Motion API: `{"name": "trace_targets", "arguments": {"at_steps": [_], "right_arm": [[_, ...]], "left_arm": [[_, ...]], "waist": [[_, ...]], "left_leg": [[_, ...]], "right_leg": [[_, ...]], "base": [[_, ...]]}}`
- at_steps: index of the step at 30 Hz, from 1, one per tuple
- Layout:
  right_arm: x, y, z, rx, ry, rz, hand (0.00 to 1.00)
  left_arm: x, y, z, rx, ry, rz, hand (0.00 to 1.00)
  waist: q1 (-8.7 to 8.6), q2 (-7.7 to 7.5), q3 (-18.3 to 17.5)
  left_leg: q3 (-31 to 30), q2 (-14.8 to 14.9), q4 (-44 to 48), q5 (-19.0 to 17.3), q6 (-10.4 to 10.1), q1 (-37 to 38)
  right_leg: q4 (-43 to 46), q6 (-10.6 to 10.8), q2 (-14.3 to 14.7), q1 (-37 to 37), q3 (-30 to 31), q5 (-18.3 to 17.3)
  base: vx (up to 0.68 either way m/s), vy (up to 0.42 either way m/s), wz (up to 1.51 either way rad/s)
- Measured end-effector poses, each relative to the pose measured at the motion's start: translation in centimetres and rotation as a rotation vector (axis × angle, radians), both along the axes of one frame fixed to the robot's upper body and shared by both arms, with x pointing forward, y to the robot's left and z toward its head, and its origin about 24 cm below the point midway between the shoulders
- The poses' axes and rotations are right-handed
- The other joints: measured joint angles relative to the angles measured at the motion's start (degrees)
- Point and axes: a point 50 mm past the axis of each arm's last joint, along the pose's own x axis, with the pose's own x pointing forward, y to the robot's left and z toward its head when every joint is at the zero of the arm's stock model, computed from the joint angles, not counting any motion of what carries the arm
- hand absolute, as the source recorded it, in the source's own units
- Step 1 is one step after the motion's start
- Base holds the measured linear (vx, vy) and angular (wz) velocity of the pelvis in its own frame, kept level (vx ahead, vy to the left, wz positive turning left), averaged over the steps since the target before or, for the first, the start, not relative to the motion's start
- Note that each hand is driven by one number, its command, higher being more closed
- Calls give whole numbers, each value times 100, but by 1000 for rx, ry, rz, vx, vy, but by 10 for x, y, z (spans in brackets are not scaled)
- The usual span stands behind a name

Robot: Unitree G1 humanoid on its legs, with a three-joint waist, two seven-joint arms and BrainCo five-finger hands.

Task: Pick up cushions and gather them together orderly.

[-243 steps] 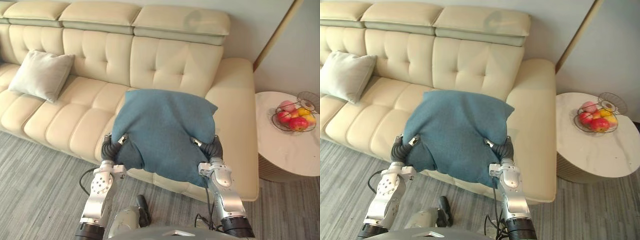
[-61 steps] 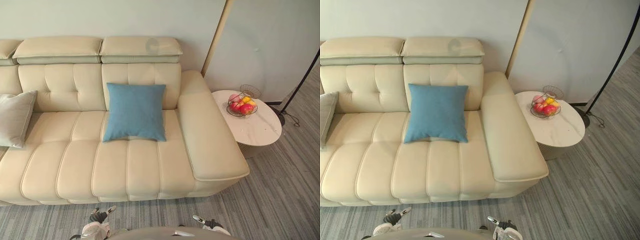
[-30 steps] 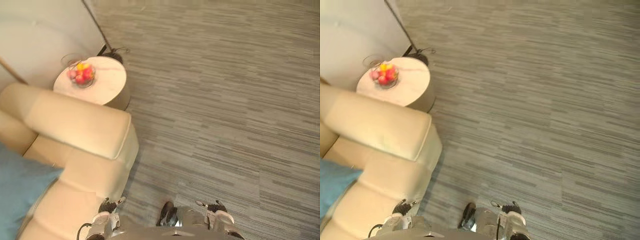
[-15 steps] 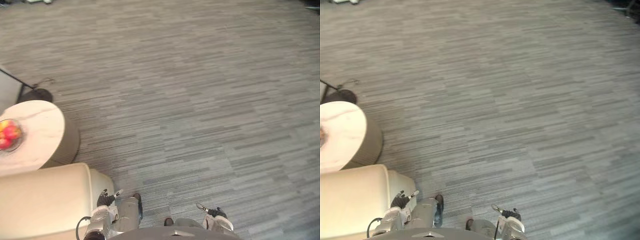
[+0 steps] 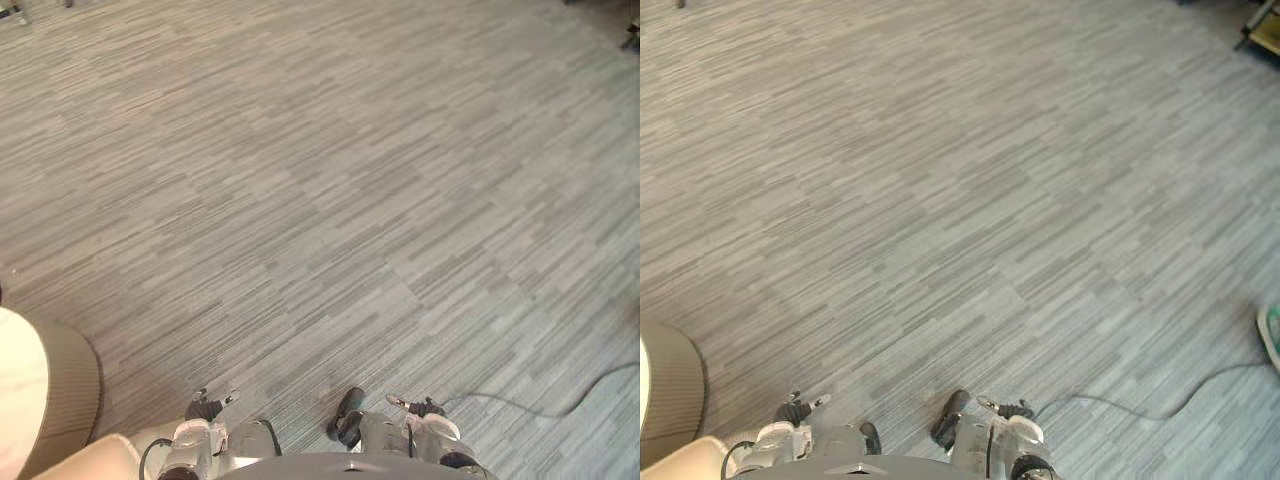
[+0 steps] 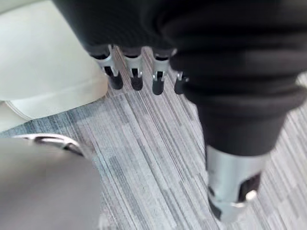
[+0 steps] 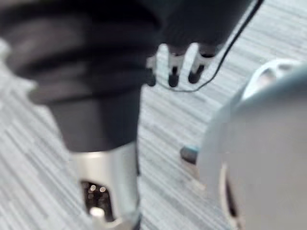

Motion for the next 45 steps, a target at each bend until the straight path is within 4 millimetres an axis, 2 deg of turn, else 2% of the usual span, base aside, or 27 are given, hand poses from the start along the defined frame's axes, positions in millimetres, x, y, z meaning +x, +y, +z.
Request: {"name": "trace_targets", "arguments": {"at_steps": [2, 4, 7, 8, 9, 10, 11, 12, 14, 16, 18, 19, 20, 23, 24, 27, 29, 31, 32, 33, 34, 35, 37, 40, 41, 44, 45], "right_arm": [[-5, -4, -1, -14, 12, 13, 0], [-4, -8, 1, -24, 9, 8, 0], [-7, -9, 0, -27, 17, 4, 0], [-6, -9, 0, -28, 15, 4, 0], [-7, -10, 0, -28, 12, 0, 0], [-12, -10, -1, -27, 23, -10, 0], [-14, -8, -2, -22, 28, -13, 0], [-20, -5, -5, -12, 41, -21, 0], [-29, -4, -8, 2, 59, -56, 0], [-28, -1, -8, 14, 50, -74, 0], [-19, 2, -3, 18, -4, -70, 0], [-15, 2, -1, 10, -23, -64, 0], [-14, 1, 0, 6, -32, -61, 0], [-11, -2, 4, -7, -56, -58, 0], [-11, 0, 4, -6, -62, -57, 0], [-10, 1, 4, 10, -71, -49, 0], [-5, 0, 6, 13, -89, -47, 0], [1, 1, 8, 16, -107, -38, 0], [1, 1, 8, 20, -107, -38, 0], [9, -3, 11, 9, -126, -35, 0], [12, -3, 12, 10, -133, -36, 0], [9, -4, 10, 20, -123, -67, 0], [6, -4, 9, 23, -115, -67, 0], [-1, -1, 6, 27, -98, -63, 0], [-3, -2, 7, 17, -107, -57, 0], [-7, -2, 6, 14, -97, -62, 0], [-12, -3, 5, 14, -84, -66, 0]], "left_arm": [[0, 1, 0, 0, -1, 2, 0], [-4, -1, -1, -7, 5, 4, 0], [-6, -1, -1, -3, 2, -4, 0], [-7, -3, -2, -8, 10, -4, 0], [-8, -4, -2, -11, 13, -1, 0], [-11, -2, -3, -10, 18, 9, 0], [-12, 0, -3, -8, 20, 18, 0], [-14, 4, -3, 4, 26, 15, 0], [-8, 6, -1, 11, 9, 3, 0], [-10, 6, -2, 7, 18, 13, 0], [-17, 9, -3, 13, 37, 16, 0], [-15, 10, -2, 22, 31, -3, 0], [-14, 10, -2, 23, 27, -6, 0], [-10, 10, 0, 25, 17, -6, 0], [-11, 10, 0, 25, 17, -2, 0], [-6, 8, 1, 21, 1, -3, 0], [-4, -4, 0, -11, -2, -5, 0], [-6, -11, -2, -30, 8, -10, 0], [-5, -11, -3, -27, 14, -19, 0], [-3, -18, -4, -47, 17, -25, 0], [-1, -19, -4, -52, 15, -23, 0], [-3, -23, -5, -75, 16, 5, 0], [-4, -24, -5, -85, 14, 28, 0], [-2, -27, -4, -107, -8, 75, 0], [-3, -23, -3, -103, -20, 93, 0], [-4, -18, -2, -90, -25, 99, 0], [-3, -15, 0, -86, -39, 117, 0]], "waist": [[95, 192, 135], [147, 223, 144], [244, 215, 140], [270, 247, 121], [303, 243, 138], [370, 176, 121], [370, 128, 84], [327, -26, 8], [310, -160, -28], [357, -205, -45], [315, -290, -85], [197, -335, -87], [164, -336, -81], [70, -311, -28], [12, -290, -28], [-20, -351, -28], [-141, -304, -37], [-303, -309, -39], [-319, -345, -53], [-241, -145, -10], [-254, -159, 21], [-286, -121, 30], [-361, -81, 10], [-419, 65, -32], [-373, 150, -35], [-298, 170, -22], [-212, 94, 45]], "left_leg": [[-507, 437, 1786, -82, 205, -546], [-841, 319, 2174, -239, 148, -889], [-958, -174, 980, -234, 94, -1401], [-975, -289, -98, -29, 81, -1437], [-1013, -348, -437, 250, 128, -1461], [-1088, -510, -714, 633, 146, -1277], [-1062, -623, -853, 689, 209, -1179], [-969, -774, -1108, 685, 194, -1066], [-906, -954, -883, 534, 487, -1027], [-760, -1017, -747, 204, 550, -874], [-432, -1166, -713, -178, 622, -385], [-393, -1194, -648, -335, 715, -151], [-395, -1184, -634, -400, 713, -71], [-315, -970, -691, -724, 539, 510], [-231, -790, -863, -817, 382, 874], [-89, -624, -1145, -872, 194, 1254], [116, -468, -1630, -802, 56, 1685], [138, -366, -1931, -724, -86, 1963], [37, -335, -2109, -632, -197, 2200], [-120, -213, -2156, -385, -105, 2240], [-276, -264, -2147, -246, -95, 2244], [-579, -363, -2109, 38, -113, 2392], [-679, -243, -1630, 359, -109, 2418], [-1263, 233, 635, 1143, -66, 1556], [-1518, 575, 2454, 1595, -15, 674], [-1471, 758, 3655, 1324, 9, 41], [-1326, 750, 4081, 993, 117, -475]], "right_leg": [[-223, -61, 370, 491, 249, -87], [-273, -39, 472, 646, 525, -165], [-412, -4, 441, 713, 1063, -184], [-438, 71, 437, 726, 1217, -215], [-439, 113, 422, 760, 1323, -241], [-483, 205, 351, 857, 1487, -292], [-530, 250, 272, 892, 1553, -315], [-607, 353, 183, 907, 1727, -310], [-608, 558, 55, 961, 1945, -304], [12, 816, -141, 839, 2079, -631], [2495, 1089, -578, -17, 2314, -1099], [3785, 1181, -801, -530, 2385, -731], [4141, 1184, -862, -667, 2374, -572], [5299, 802, -946, -1170, 2051, -716], [5171, 652, -940, -1360, 1624, -944], [4506, 534, -930, -1663, 1159, -1108], [3288, 372, -790, -1970, 945, -1026], [1815, 385, -544, -2188, 1356, -356], [1266, 20, -358, -2048, 1445, 868], [1475, -8, -138, -2063, 1485, 658], [1661, -42, -140, -2121, 1557, 511], [2143, -168, -142, -2089, 1608, 60], [2371, -161, -83, -1856, 1568, -381], [2239, -140, 214, -1254, 1441, -851], [2098, -151, 404, -869, 1430, -1040], [1989, -305, 500, -490, 1463, -1172], [1795, -270, 547, -48, 1610, -1320]], "base": [[103, -82, -66], [150, 54, -86], [192, 127, -107], [223, 188, -111], [282, 203, -105], [265, 169, -64], [290, 155, -38], [341, 122, 1], [463, 167, 5], [305, 135, -25], [421, 106, -50], [458, 48, -25], [337, -18, -8], [336, -109, -24], [291, -125, -29], [331, -172, -30], [436, -248, -30], [671, -363, -10], [593, -314, -38], [462, -248, -44], [466, -298, -59], [465, -294, -29], [408, -244, -5], [401, -190, 8], [286, -82, -12], [279, -30, -22], [386, -2, -21]]}}
